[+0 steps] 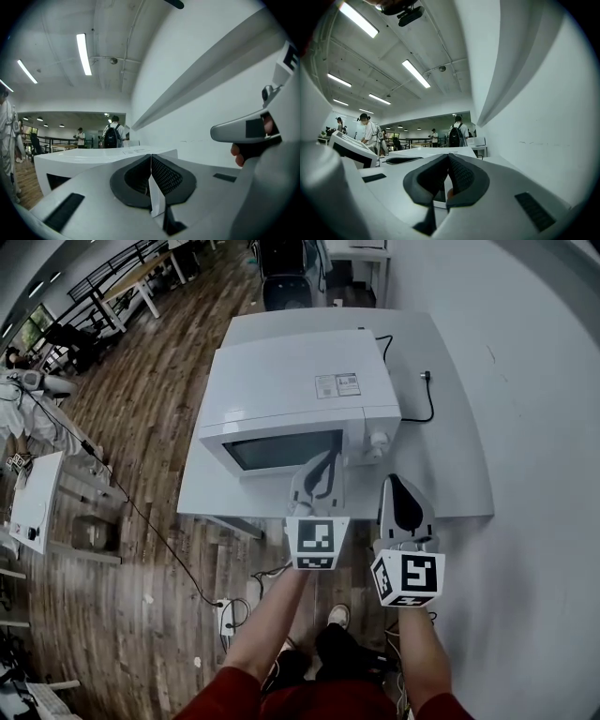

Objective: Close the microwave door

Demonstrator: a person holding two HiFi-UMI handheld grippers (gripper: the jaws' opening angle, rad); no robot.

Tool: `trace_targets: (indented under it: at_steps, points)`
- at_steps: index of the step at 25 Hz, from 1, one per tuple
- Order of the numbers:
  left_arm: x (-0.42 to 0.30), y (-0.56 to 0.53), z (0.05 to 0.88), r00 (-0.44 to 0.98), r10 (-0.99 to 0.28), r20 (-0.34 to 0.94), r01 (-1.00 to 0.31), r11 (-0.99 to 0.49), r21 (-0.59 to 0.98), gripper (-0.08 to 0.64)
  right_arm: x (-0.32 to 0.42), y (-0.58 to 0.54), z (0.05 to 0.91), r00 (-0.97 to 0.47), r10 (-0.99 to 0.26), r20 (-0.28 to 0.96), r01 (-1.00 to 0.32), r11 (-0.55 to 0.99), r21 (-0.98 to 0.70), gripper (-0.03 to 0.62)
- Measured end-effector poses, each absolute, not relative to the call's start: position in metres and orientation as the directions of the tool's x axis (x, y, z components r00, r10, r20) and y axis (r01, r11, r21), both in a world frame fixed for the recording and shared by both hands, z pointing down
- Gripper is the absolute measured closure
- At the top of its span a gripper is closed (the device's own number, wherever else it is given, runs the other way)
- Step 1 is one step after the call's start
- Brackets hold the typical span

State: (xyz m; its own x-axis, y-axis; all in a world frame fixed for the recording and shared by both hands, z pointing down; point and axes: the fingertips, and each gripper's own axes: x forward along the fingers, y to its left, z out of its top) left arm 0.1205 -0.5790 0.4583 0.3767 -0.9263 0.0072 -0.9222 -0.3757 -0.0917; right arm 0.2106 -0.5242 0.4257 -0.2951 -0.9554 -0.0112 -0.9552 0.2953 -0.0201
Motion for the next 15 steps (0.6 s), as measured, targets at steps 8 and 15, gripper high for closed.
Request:
trace_targets:
  at_steps: [8,15]
  points:
    - [0.059,-0.512,0.418,0.368,-0.93,-0.021,-0.925,-0.364,-0.106,0.533,0.157,-0.476,0.389,-0.317,-0.945,-0.076,-0.948,0.318,0.0,0.565]
    - [-0.009,-0.439,0.378,0.343,-0.938,-0.051,-0.938,-0.339,-0.077,0.534,0.097,-0.42,0.355,-0.35,-0.928,-0.123,-0.937,0.347,0.045,0.565]
